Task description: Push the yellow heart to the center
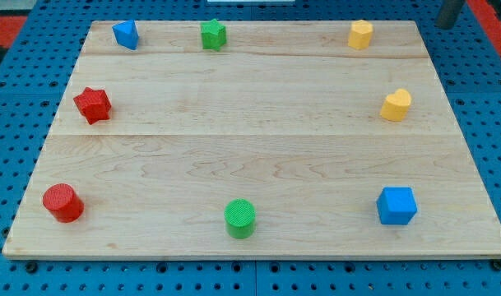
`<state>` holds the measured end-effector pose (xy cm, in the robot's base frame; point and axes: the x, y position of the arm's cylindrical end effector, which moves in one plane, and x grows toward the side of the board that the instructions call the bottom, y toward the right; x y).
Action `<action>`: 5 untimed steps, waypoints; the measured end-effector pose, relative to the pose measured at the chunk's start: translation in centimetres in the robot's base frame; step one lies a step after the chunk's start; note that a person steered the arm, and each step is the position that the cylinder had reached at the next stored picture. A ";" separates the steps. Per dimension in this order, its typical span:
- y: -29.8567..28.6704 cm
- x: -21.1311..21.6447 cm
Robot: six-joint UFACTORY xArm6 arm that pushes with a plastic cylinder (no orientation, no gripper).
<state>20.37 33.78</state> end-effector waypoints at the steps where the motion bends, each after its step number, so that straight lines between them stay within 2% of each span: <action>1: -0.2 0.3; 2: -1.7 5.1; 3: -8.8 5.4; 4: -16.7 8.6; 5: -16.8 14.8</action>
<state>35.21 17.00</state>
